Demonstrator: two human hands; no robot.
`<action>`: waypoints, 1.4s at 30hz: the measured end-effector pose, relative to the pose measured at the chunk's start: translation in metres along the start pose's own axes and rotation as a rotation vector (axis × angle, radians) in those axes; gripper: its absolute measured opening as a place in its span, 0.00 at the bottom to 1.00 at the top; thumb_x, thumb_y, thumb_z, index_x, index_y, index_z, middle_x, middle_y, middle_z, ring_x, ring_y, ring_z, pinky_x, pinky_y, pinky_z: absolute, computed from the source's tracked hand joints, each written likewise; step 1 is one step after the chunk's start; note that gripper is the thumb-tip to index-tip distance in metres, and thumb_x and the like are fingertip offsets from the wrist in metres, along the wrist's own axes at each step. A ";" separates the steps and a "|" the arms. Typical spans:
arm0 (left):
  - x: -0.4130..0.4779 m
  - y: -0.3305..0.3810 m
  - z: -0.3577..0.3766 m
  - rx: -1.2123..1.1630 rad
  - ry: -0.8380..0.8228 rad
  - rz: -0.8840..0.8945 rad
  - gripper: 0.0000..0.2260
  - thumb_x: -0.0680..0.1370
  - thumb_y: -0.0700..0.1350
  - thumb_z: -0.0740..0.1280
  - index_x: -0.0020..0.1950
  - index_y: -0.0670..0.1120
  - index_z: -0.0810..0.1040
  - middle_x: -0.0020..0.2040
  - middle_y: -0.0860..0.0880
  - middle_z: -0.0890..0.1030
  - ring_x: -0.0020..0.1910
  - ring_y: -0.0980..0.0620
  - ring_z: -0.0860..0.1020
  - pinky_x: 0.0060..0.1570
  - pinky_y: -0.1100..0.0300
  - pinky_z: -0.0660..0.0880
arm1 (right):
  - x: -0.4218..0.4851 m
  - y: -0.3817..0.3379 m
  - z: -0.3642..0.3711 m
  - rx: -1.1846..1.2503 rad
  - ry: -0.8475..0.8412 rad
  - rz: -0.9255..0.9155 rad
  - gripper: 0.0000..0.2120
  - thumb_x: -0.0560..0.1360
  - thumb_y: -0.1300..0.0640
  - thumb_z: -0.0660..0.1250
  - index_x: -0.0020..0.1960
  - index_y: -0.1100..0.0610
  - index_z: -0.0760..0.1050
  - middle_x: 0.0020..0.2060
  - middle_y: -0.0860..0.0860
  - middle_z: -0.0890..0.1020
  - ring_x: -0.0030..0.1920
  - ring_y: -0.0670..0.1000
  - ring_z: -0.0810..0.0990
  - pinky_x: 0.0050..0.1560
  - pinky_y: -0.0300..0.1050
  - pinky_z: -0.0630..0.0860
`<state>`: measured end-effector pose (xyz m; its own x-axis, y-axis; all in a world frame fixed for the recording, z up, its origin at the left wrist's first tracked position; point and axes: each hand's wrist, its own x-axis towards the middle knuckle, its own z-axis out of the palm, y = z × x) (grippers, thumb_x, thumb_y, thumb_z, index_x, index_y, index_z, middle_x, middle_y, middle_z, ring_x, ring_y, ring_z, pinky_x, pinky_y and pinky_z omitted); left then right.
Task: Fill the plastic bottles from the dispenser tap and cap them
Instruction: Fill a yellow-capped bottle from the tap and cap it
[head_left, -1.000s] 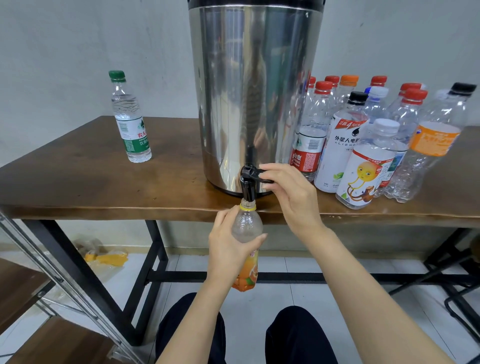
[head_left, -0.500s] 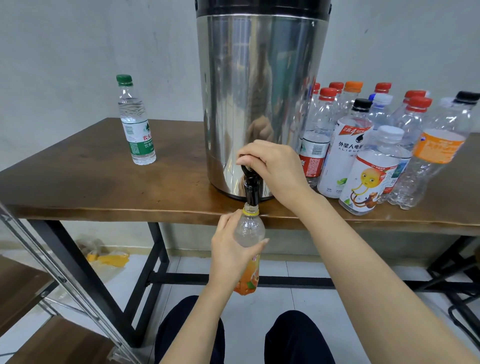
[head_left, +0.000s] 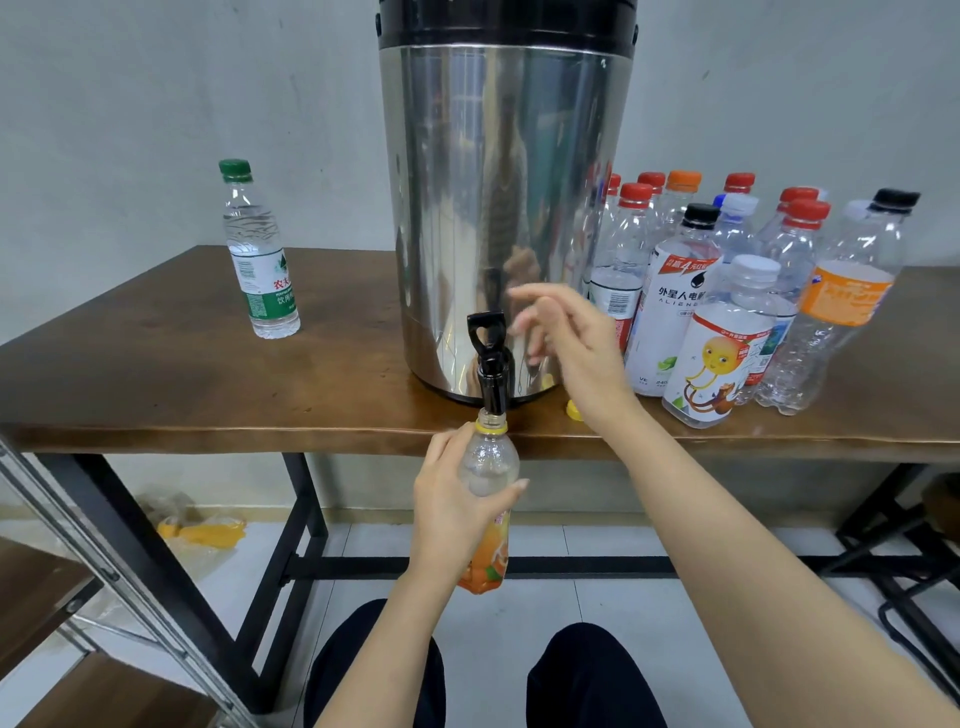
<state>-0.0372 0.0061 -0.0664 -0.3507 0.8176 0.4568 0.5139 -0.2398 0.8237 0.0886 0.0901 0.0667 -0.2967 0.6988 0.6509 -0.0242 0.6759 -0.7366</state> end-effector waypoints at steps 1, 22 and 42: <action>0.000 0.000 0.000 0.004 0.002 0.000 0.32 0.65 0.48 0.82 0.66 0.50 0.76 0.55 0.57 0.74 0.56 0.69 0.72 0.51 0.78 0.68 | -0.004 0.005 -0.008 0.026 0.086 0.035 0.10 0.83 0.61 0.59 0.54 0.52 0.79 0.37 0.50 0.80 0.33 0.46 0.74 0.34 0.37 0.74; -0.012 0.005 -0.011 0.006 -0.025 -0.027 0.32 0.64 0.49 0.82 0.65 0.55 0.74 0.62 0.57 0.75 0.59 0.64 0.73 0.55 0.80 0.66 | -0.047 0.063 -0.046 -0.912 -0.337 0.366 0.12 0.78 0.57 0.67 0.62 0.53 0.78 0.55 0.53 0.77 0.58 0.55 0.72 0.57 0.48 0.69; -0.012 0.027 -0.082 -0.013 0.096 0.008 0.38 0.60 0.50 0.83 0.66 0.61 0.71 0.58 0.59 0.78 0.58 0.61 0.76 0.56 0.64 0.75 | 0.002 -0.077 0.040 -0.490 -0.709 -0.086 0.13 0.75 0.63 0.71 0.58 0.53 0.81 0.51 0.44 0.76 0.52 0.46 0.77 0.55 0.42 0.76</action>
<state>-0.0834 -0.0531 -0.0224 -0.4203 0.7619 0.4929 0.5066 -0.2537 0.8240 0.0516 0.0296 0.1171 -0.8422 0.4396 0.3123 0.2919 0.8586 -0.4214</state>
